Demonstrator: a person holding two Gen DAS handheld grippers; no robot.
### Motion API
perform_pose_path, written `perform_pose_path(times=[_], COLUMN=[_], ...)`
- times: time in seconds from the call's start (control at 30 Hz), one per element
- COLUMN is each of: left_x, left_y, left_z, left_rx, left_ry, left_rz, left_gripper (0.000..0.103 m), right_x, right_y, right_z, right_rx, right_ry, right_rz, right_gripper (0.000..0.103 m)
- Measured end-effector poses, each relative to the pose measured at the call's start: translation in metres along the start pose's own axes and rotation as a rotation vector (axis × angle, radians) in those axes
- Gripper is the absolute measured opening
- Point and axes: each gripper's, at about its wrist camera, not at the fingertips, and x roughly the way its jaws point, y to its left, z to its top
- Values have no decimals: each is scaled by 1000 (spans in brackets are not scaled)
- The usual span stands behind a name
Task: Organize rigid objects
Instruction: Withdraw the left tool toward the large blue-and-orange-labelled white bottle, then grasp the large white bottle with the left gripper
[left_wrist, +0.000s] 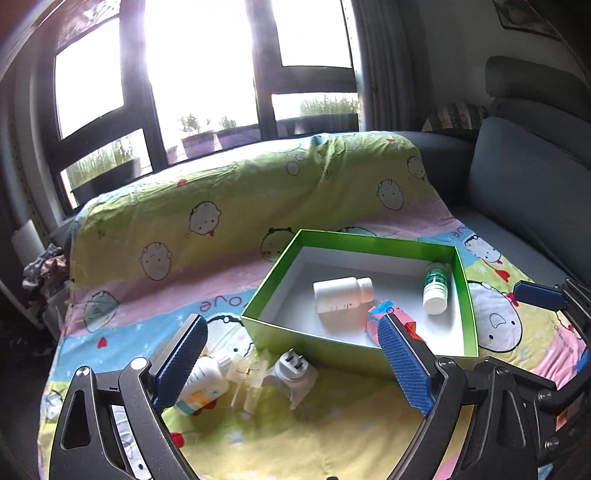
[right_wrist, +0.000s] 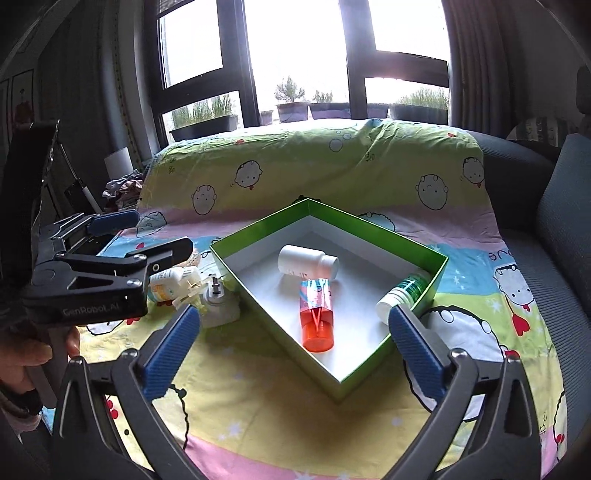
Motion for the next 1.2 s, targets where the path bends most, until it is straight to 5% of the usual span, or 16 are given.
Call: perform_pose_path(times=[0.6, 1.2], left_x=[-42, -26], left_y=[50, 133], left_z=[-45, -137], left_rx=[-49, -276], left_ry=[21, 255], left_rz=[113, 89], left_gripper=[94, 94], right_x=[-6, 45], right_y=[60, 124], right_z=[-15, -42], right_rx=[-37, -109], right_ry=[46, 213], right_rz=[78, 167], right_gripper=[102, 102])
